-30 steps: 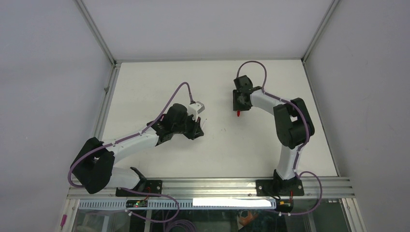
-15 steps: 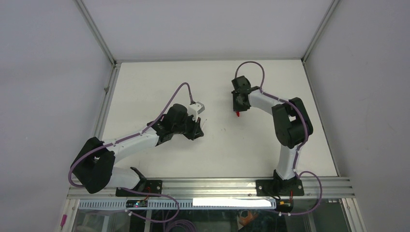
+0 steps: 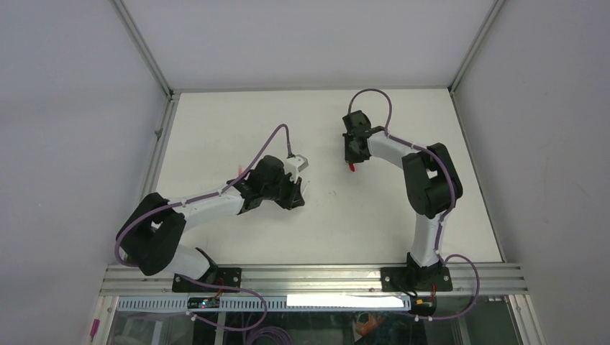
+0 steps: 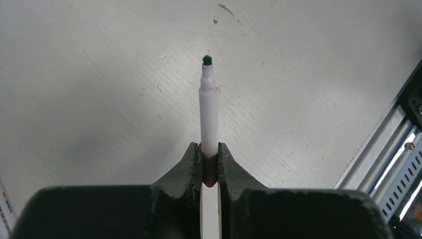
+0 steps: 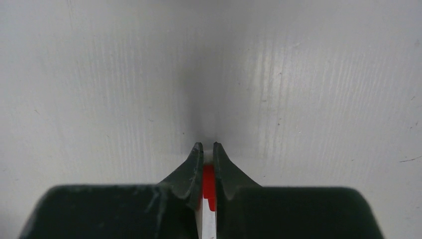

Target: Insert the pens into the pen caps

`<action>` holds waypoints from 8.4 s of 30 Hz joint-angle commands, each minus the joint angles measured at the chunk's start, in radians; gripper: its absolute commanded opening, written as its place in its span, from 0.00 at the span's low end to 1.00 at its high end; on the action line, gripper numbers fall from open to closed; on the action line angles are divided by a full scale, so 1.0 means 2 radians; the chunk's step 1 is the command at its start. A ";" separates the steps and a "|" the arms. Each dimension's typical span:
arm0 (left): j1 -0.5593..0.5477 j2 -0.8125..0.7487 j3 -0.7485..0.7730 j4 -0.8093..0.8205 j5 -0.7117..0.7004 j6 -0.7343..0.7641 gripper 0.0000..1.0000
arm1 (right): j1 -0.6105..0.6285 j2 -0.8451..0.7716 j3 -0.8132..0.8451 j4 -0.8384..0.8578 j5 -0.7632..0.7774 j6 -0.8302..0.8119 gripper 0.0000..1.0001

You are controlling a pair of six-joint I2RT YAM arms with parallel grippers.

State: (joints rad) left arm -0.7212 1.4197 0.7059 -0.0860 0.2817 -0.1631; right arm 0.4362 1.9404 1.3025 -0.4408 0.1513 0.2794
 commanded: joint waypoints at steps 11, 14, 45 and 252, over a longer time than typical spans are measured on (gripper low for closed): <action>-0.002 0.151 0.085 0.259 0.095 -0.047 0.00 | 0.049 -0.199 -0.099 0.126 -0.026 0.068 0.05; -0.001 0.148 0.086 0.272 0.105 -0.046 0.00 | 0.065 -0.249 -0.130 0.147 -0.004 0.068 0.06; -0.008 0.087 0.054 0.423 0.208 -0.124 0.00 | 0.153 -0.465 -0.196 0.298 -0.002 0.040 0.06; 0.042 0.034 0.008 0.391 0.225 -0.148 0.00 | 0.147 -0.421 -0.265 0.431 -0.032 0.089 0.00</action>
State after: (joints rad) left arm -0.6292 1.5055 0.7006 0.6460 0.7166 -0.4797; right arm 0.7197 1.1378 0.7471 0.3779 0.0849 0.4721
